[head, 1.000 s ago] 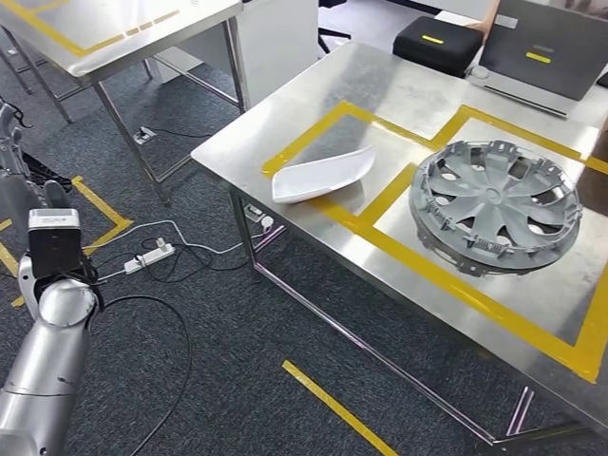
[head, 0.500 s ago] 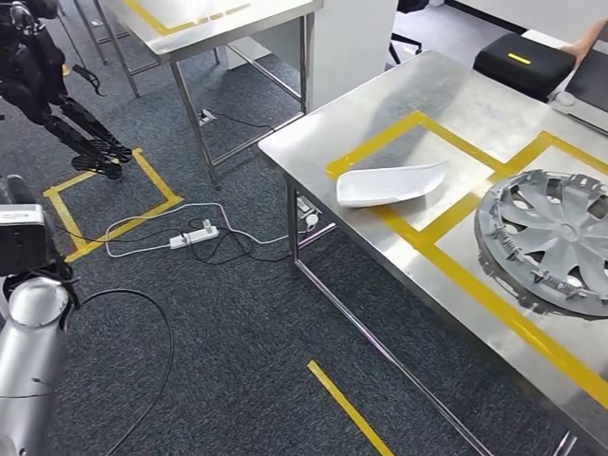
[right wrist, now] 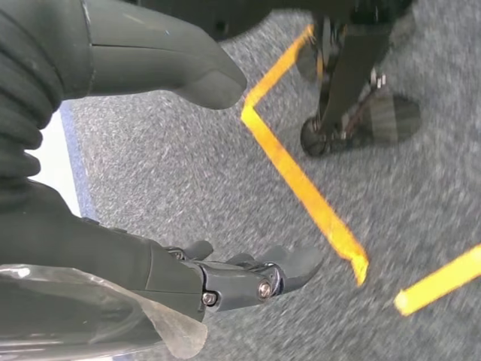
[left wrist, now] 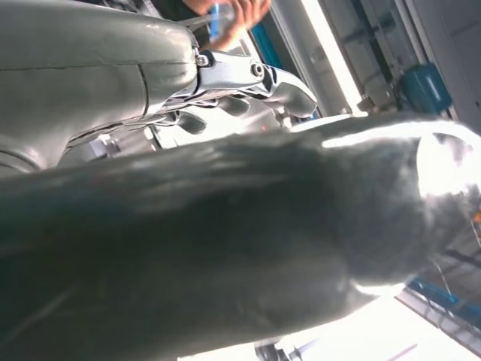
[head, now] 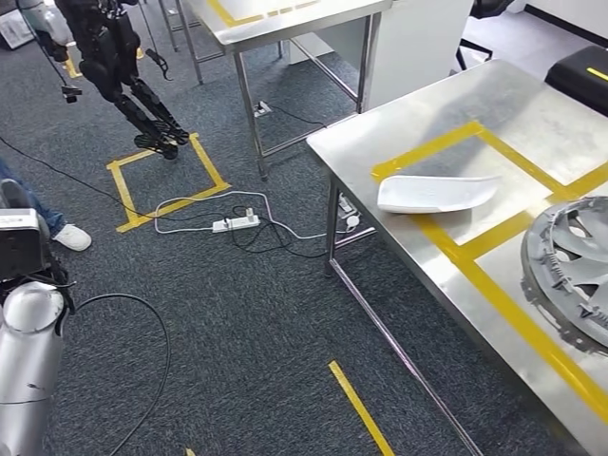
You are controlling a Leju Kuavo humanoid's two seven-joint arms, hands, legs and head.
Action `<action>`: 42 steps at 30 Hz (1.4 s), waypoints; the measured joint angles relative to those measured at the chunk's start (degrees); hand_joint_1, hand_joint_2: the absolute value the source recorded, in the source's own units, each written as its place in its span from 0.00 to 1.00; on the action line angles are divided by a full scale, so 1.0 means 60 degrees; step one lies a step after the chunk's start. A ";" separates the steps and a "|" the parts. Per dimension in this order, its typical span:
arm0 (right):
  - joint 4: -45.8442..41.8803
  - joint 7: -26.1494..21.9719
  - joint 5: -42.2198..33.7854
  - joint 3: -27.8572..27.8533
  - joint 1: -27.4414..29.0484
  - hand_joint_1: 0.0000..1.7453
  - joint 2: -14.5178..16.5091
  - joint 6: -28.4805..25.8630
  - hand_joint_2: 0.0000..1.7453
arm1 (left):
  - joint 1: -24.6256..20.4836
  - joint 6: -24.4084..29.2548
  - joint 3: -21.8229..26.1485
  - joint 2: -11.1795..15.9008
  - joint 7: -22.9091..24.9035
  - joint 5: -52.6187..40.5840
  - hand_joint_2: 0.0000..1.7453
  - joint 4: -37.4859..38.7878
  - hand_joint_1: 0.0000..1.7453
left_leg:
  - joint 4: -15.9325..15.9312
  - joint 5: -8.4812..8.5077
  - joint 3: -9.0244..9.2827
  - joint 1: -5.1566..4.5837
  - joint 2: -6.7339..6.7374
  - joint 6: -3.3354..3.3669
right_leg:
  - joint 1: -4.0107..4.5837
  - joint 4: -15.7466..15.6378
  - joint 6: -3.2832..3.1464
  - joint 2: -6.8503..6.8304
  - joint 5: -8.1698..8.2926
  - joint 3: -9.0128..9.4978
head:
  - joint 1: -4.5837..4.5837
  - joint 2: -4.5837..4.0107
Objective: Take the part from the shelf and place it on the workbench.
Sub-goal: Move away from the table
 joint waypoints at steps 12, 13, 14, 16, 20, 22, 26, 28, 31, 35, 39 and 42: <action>0.0004 -0.0012 0.0026 0.0000 0.0018 0.00 0.0004 0.0146 1.00 | -0.0096 -0.0049 0.0007 -0.0008 0.0022 0.0014 0.00 -0.0040 0.00 | -0.0961 0.0217 0.0350 -0.0129 -0.0653 0.0517 | -0.0017 0.2799 0.0315 0.0722 -0.1182 -0.1487 | 0.0078 0.0000; 0.0004 -0.0012 0.0024 0.0000 0.0021 0.00 0.0003 0.0144 1.00 | -0.0092 -0.0049 0.0007 -0.0011 0.0022 0.0015 0.00 -0.0039 0.00 | -0.0955 0.0218 0.0357 -0.0138 -0.0788 0.0518 | -0.0014 0.2501 0.0280 0.0765 -0.0888 -0.1405 | 0.0076 0.0000; 0.0004 -0.0012 0.0019 0.0000 0.0017 0.00 0.0002 0.0142 1.00 | -0.0092 -0.0049 0.0007 -0.0014 0.0022 0.0015 0.00 -0.0040 0.00 | -0.0950 0.0218 0.0366 -0.0140 -0.0919 0.0517 | -0.0013 0.1917 0.0234 0.0858 -0.0495 -0.1175 | 0.0078 0.0000; 0.0004 -0.0012 0.0008 0.0000 0.0000 0.00 0.0000 0.0150 1.00 | -0.0101 -0.0049 0.0008 -0.0016 0.0022 0.0016 0.00 -0.0041 0.00 | -0.0921 0.0223 0.0346 -0.0137 -0.1141 0.0487 | -0.0043 0.0701 0.0146 0.1360 0.0062 -0.0643 | 0.0074 0.0000; 0.0004 -0.0001 0.0000 -0.0001 -0.0010 0.00 0.0004 0.0170 1.00 | -0.0068 -0.0046 0.0036 0.0007 0.0025 0.0026 0.00 -0.0043 0.00 | -0.0905 0.0292 0.0190 -0.0040 -0.1536 0.0260 | -0.0052 0.0123 0.0074 0.1563 0.0167 -0.0325 | 0.0073 0.0000; 0.0004 -0.0004 0.0000 0.0000 -0.0002 0.00 0.0003 0.0168 1.00 | -0.0046 -0.0047 0.0074 0.0053 0.0025 0.0026 0.00 -0.0043 0.00 | -0.0610 0.0081 0.0059 -0.0061 -0.1220 0.0164 | -0.0069 0.0015 -0.0007 0.1304 0.0210 -0.0245 | 0.0052 0.0000; 0.0001 -0.0037 0.0015 -0.0002 0.0023 0.00 0.0000 0.0161 1.00 | 0.0047 -0.0121 0.0082 0.0036 0.0025 0.0023 0.00 -0.0037 0.00 | 0.1462 -0.0887 -0.0861 -0.0023 -0.0451 0.0016 | -0.0031 -0.0019 -0.0097 0.0709 0.0172 -0.0175 | 0.0029 0.0000; 0.0000 -0.0060 0.0028 -0.0001 0.0020 0.00 0.0000 0.0165 1.00 | 0.0123 -0.0147 0.0075 0.0012 0.0025 0.0015 0.00 -0.0033 0.00 | 0.1425 -0.0683 -0.0817 0.0019 -0.0366 -0.0030 | -0.0027 -0.0014 -0.0091 0.0422 0.0136 -0.0158 | 0.0026 0.0000; 0.0002 -0.0098 0.0031 0.0000 0.0004 0.00 0.0000 0.0181 1.00 | 0.0141 -0.0175 0.0056 -0.0011 0.0025 -0.0012 0.00 -0.0033 0.00 | -0.0319 0.0072 0.0104 -0.0011 0.0122 -0.0003 | 0.0008 0.0012 0.0004 0.0084 0.0043 -0.0089 | 0.0021 0.0000; 0.0003 -0.0110 0.0036 0.0000 -0.0022 0.00 0.0000 0.0194 1.00 | 0.0182 -0.0214 0.0033 -0.0044 0.0028 -0.0077 0.00 -0.0032 0.00 | -0.0913 0.0155 0.0359 -0.0108 0.0147 0.0223 | 0.0056 0.0039 0.0187 -0.0277 -0.0084 -0.0015 | 0.0031 0.0000; 0.0003 -0.0124 0.0065 0.0002 -0.0068 0.00 0.0002 0.0244 1.00 | 0.0147 -0.0231 -0.0003 -0.0066 0.0029 -0.0116 0.00 -0.0030 0.00 | -0.0954 0.0195 0.0368 -0.0058 -0.0216 0.0424 | -0.0032 0.1314 0.0325 0.0535 -0.0809 -0.0642 | 0.0077 0.0000; 0.0004 -0.0127 0.0094 0.0004 -0.0016 0.00 0.0002 0.0275 1.00 | 0.0165 -0.0259 -0.0057 -0.0124 0.0034 -0.0151 0.00 -0.0005 0.00 | -0.0948 0.0191 0.0367 -0.0081 -0.0564 0.0468 | -0.0026 0.2838 0.0313 0.0719 -0.1214 -0.1533 | 0.0090 0.0000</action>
